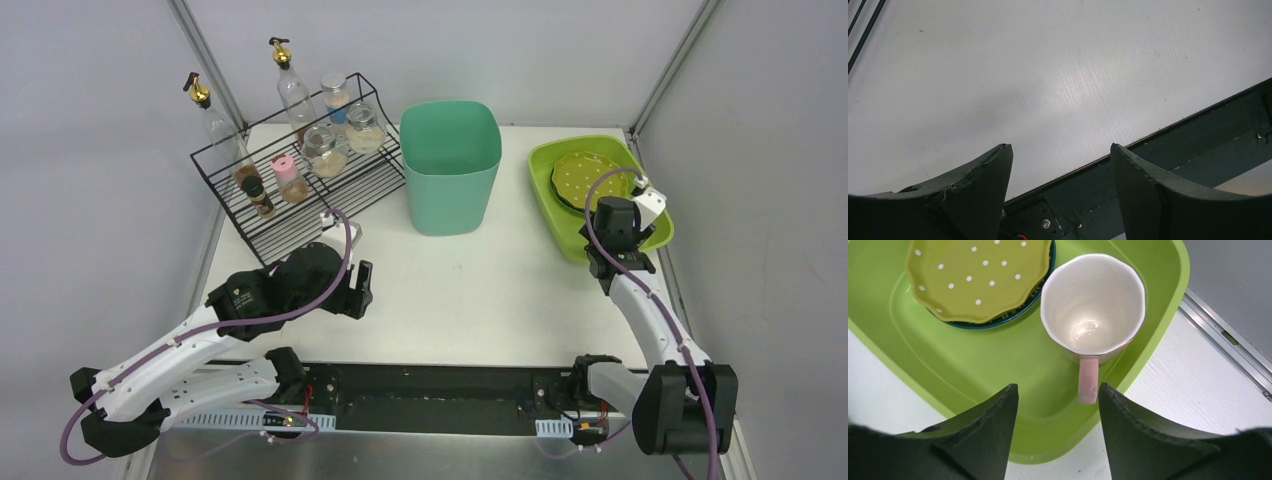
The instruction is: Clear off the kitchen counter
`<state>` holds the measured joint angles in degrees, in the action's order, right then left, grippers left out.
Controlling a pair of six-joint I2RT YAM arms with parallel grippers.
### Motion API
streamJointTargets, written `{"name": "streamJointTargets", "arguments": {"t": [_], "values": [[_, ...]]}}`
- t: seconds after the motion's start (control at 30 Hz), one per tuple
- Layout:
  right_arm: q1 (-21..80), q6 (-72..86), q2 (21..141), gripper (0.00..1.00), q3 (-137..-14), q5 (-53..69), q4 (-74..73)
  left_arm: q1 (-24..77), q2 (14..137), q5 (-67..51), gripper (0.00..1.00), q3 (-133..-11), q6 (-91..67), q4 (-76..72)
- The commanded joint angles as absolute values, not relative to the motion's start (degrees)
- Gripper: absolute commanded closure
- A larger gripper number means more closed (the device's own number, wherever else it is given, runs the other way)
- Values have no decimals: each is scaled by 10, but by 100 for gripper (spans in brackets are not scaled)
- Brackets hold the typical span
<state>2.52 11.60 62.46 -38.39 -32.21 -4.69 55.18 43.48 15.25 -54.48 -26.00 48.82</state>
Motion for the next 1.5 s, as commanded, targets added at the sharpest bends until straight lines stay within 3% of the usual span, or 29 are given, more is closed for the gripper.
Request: {"name": "streamJointTargets", "arguments": {"t": [0.0, 0.13, 0.2, 0.23, 0.57, 0.73, 1.07, 1.47], "values": [[32, 127, 584, 35, -416, -291, -127, 556, 436, 160, 22, -541, -260, 492], [41, 135, 535, 25, -417, -266, -169, 556, 438, 164, 19, -541, -260, 491], [48, 140, 508, 5, -425, -240, -200, 556, 440, 168, 13, -541, -260, 491], [55, 141, 498, 1, -433, -226, -216, 556, 441, 169, 4, -541, -260, 491], [218, 183, 471, 1, -538, -207, -378, 555, 454, 179, 1, -547, -259, 491], [306, 228, 477, 1, -525, -129, -357, 556, 456, 204, 1, -550, -264, 490], [518, 281, 493, 1, -504, -193, -336, 555, 474, 230, 1, -559, -261, 489], [655, 379, 614, 1, -560, -405, -429, 556, 506, 252, 1, -574, -308, 488]]}}
